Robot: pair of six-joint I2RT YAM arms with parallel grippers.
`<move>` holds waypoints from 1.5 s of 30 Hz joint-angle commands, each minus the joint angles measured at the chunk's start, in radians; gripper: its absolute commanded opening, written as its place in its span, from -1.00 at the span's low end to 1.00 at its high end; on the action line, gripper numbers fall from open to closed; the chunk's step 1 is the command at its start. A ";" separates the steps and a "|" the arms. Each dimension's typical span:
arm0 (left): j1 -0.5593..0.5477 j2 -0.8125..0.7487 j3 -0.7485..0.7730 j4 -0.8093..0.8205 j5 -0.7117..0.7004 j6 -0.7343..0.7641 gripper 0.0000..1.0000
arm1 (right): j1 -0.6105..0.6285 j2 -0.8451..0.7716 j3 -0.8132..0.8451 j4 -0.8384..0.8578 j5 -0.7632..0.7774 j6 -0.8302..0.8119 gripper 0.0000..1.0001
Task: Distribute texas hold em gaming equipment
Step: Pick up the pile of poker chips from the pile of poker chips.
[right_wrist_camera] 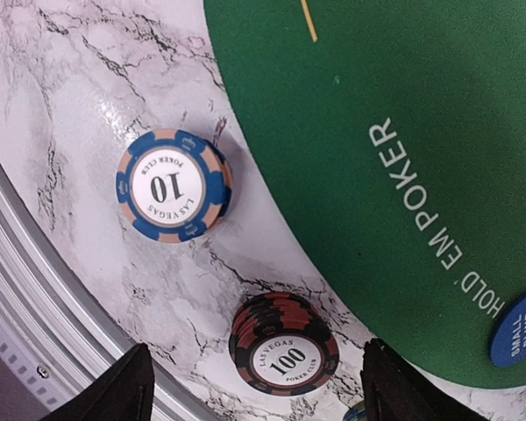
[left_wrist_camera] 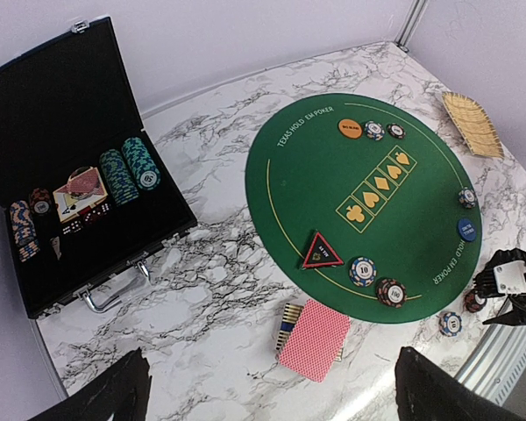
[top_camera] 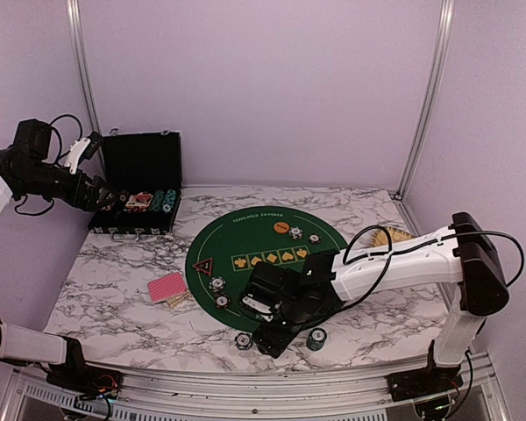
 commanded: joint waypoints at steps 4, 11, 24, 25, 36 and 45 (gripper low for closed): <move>-0.004 0.000 0.024 -0.025 0.008 0.012 0.98 | -0.023 0.012 -0.009 0.036 -0.038 -0.014 0.49; -0.004 -0.001 0.023 -0.026 0.008 0.014 0.98 | -0.024 0.017 -0.029 0.041 -0.064 -0.018 0.46; -0.004 -0.007 0.023 -0.026 0.007 0.016 0.98 | -0.030 0.023 -0.038 0.041 -0.057 -0.019 0.28; -0.005 -0.008 0.023 -0.026 0.006 0.017 0.98 | -0.032 0.023 -0.039 0.040 -0.056 -0.019 0.25; -0.005 -0.009 0.023 -0.026 -0.001 0.020 0.98 | -0.040 0.021 -0.048 0.045 -0.055 -0.019 -0.04; -0.004 -0.014 0.021 -0.026 -0.003 0.027 0.98 | -0.046 0.028 -0.057 0.042 -0.052 -0.026 -0.32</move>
